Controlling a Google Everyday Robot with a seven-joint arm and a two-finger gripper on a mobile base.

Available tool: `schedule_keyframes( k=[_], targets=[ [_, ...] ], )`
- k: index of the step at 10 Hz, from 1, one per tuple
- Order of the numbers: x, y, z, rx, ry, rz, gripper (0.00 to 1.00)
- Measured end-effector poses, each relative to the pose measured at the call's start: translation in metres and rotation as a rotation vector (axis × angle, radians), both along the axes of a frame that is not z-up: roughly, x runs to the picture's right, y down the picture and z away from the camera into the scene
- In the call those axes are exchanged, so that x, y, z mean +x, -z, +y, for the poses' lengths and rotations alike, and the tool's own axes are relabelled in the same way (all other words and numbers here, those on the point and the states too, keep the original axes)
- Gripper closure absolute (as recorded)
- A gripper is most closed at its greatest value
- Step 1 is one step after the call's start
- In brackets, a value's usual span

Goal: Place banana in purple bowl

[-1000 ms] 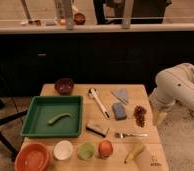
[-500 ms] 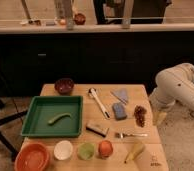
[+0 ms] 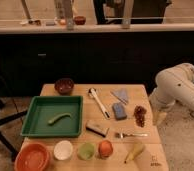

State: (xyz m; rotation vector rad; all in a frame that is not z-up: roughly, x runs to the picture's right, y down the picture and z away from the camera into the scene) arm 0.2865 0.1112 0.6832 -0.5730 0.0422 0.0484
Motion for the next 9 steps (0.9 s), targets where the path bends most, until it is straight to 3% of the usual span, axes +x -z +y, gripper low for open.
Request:
schedule_keyframes(
  k=[3, 4, 8, 9],
  targets=[
    [0.000, 0.000, 0.000, 0.002, -0.001, -0.001, 0.20],
    [-0.003, 0.002, 0.003, 0.005, 0.013, -0.036, 0.20],
    [-0.043, 0.022, 0.048, 0.000, 0.267, -0.363, 0.20],
    [-0.046, 0.023, 0.059, -0.013, 0.311, -0.419, 0.20]
  ],
)
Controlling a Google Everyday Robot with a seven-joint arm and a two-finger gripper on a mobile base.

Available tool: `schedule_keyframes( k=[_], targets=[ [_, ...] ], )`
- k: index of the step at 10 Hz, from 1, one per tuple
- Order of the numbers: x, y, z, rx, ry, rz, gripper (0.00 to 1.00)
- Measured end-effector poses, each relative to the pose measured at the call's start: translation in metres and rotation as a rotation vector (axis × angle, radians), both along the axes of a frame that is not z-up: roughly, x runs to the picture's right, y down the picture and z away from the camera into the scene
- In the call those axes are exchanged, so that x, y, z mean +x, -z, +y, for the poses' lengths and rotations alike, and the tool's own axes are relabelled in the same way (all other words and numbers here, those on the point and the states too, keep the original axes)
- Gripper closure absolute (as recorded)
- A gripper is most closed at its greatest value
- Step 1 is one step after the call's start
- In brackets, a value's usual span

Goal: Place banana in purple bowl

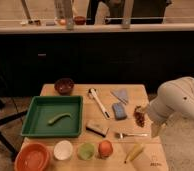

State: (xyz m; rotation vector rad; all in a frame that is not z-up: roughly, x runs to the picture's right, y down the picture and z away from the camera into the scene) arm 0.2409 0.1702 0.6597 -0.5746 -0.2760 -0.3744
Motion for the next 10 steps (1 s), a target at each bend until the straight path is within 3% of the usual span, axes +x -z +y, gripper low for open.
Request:
schedule_keyframes(
  k=[1, 4, 6, 10],
  targets=[
    [-0.005, -0.001, 0.016, -0.023, 0.063, -0.061, 0.20],
    [-0.015, -0.023, 0.051, -0.106, 0.170, -0.109, 0.20],
    [-0.021, -0.038, 0.068, -0.139, 0.201, -0.117, 0.20],
    [-0.022, -0.042, 0.071, -0.134, 0.205, -0.109, 0.20]
  ],
)
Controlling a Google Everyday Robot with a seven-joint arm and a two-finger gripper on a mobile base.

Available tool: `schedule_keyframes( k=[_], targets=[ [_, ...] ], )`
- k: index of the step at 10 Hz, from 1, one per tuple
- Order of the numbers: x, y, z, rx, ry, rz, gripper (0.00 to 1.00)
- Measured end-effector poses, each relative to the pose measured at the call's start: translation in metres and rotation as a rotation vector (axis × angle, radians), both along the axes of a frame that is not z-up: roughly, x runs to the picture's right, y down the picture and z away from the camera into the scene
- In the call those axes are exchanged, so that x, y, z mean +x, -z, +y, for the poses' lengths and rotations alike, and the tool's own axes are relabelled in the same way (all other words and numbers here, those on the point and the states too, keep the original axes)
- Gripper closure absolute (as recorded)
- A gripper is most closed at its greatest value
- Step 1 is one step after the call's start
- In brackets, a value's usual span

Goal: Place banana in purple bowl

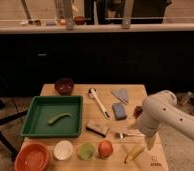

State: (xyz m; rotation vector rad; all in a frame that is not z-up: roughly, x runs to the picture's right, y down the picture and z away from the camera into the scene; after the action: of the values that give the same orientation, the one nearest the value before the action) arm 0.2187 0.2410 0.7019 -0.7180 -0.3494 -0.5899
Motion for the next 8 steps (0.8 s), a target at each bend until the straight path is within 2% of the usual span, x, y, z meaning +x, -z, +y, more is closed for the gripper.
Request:
schedule_keyframes(
  k=[4, 6, 8],
  targets=[
    [0.002, -0.002, 0.005, -0.014, -0.005, -0.011, 0.20],
    [0.013, -0.015, 0.027, -0.047, -0.015, -0.010, 0.20],
    [0.020, -0.024, 0.045, -0.054, -0.041, -0.018, 0.20]
  ],
)
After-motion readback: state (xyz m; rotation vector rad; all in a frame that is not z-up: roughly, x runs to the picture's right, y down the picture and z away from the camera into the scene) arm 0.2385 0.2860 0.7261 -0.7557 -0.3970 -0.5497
